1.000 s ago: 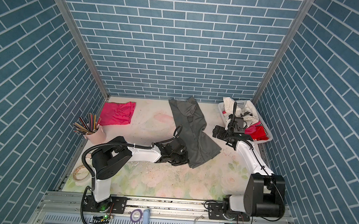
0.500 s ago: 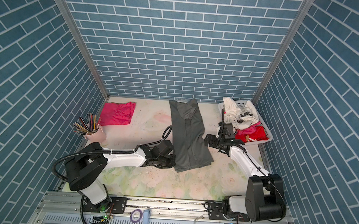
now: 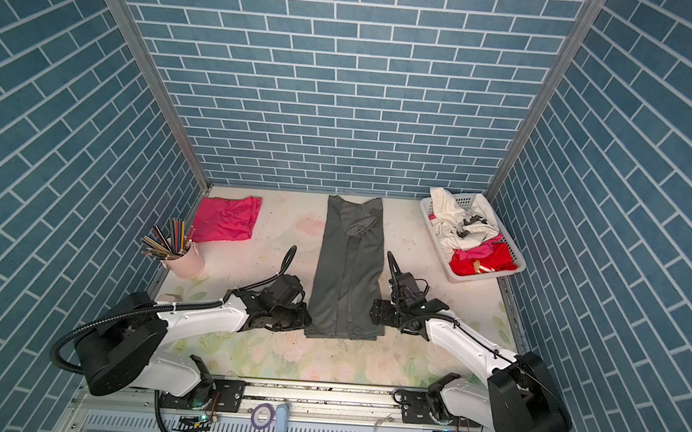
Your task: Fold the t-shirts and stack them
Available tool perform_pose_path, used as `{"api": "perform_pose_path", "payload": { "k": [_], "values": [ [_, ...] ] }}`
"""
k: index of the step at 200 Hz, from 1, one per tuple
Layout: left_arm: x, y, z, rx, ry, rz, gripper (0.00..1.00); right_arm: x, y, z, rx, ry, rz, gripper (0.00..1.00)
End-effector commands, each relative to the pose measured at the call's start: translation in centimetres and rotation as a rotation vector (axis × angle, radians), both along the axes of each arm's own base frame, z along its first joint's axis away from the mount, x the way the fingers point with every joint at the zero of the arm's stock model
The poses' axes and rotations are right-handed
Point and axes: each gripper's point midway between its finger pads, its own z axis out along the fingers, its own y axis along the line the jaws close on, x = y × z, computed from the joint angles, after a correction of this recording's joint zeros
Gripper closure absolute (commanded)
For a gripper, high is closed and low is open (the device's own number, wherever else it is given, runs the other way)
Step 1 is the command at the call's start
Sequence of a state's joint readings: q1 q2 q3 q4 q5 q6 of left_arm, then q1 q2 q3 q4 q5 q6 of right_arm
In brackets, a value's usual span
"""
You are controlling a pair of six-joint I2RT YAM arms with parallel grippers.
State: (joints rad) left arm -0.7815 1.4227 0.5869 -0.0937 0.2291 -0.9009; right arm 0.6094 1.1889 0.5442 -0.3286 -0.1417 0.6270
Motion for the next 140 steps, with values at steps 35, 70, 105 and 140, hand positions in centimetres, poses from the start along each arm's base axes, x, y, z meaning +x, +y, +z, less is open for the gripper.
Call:
{"api": "perform_pose_path", "payload": {
  "k": [35, 70, 105, 140],
  "values": [
    [0.7, -0.3, 3.0, -0.030, -0.057, -0.007, 0.14, -2.0, -0.9, -2.2, 0.029, 0.064, -0.119, 0.34],
    [1.0, -0.6, 3.5, -0.057, -0.066, -0.008, 0.14, -2.6, 0.3, -3.1, 0.070, 0.095, -0.103, 0.52],
    [1.3, -0.9, 3.5, -0.077, -0.068, -0.007, 0.14, -4.3, 0.9, -3.7, 0.049, 0.132, -0.077, 0.87],
    [1.3, -1.2, 3.4, -0.085, -0.064, -0.020, 0.14, -5.9, -1.6, -3.6, 0.012, 0.139, -0.161, 0.97]
  ]
}}
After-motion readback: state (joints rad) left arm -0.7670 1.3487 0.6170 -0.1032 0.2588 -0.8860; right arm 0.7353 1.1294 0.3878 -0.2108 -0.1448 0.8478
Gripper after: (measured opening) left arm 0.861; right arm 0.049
